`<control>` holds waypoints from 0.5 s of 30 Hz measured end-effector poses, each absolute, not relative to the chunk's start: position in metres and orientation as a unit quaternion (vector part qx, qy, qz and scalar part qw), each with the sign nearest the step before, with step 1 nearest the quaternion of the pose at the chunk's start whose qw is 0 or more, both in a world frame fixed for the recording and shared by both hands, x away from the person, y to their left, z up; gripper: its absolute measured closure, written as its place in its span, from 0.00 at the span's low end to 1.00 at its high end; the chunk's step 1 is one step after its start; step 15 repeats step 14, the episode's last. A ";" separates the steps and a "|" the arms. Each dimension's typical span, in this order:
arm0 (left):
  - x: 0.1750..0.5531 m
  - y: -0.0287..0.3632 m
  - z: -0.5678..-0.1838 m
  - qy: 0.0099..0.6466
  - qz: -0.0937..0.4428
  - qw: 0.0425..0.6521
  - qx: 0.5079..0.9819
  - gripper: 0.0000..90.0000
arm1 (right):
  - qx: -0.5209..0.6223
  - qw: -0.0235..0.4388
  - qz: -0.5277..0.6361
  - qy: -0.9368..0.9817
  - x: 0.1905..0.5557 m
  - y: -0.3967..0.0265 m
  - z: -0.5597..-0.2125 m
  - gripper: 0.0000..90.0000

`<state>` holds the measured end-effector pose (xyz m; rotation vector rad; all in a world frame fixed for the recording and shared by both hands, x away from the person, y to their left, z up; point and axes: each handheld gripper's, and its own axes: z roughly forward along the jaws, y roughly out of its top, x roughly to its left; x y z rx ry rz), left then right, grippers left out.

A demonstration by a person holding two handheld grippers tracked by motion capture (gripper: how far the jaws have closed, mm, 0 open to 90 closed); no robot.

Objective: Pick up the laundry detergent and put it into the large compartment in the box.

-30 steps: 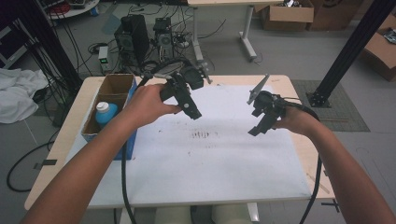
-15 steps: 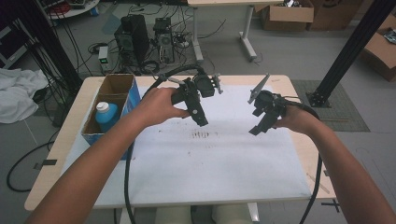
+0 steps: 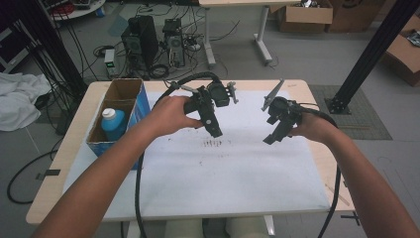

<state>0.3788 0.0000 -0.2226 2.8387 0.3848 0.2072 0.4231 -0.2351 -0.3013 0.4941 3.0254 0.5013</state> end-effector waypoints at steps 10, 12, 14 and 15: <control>0.380 0.000 -0.224 0.134 0.073 0.134 0.979 0.23 | 0.159 0.022 0.164 0.973 0.422 -0.237 -0.300 0.19; 0.379 -0.001 -0.223 0.134 0.073 0.134 0.979 0.23 | 0.162 0.022 0.163 0.973 0.421 -0.238 -0.299 0.19; 0.379 -0.001 -0.224 0.136 0.072 0.134 0.979 0.23 | 0.162 0.021 0.164 0.973 0.420 -0.238 -0.299 0.19; 0.379 -0.001 -0.224 0.136 0.072 0.134 0.979 0.23 | 0.162 0.021 0.164 0.973 0.420 -0.238 -0.299 0.19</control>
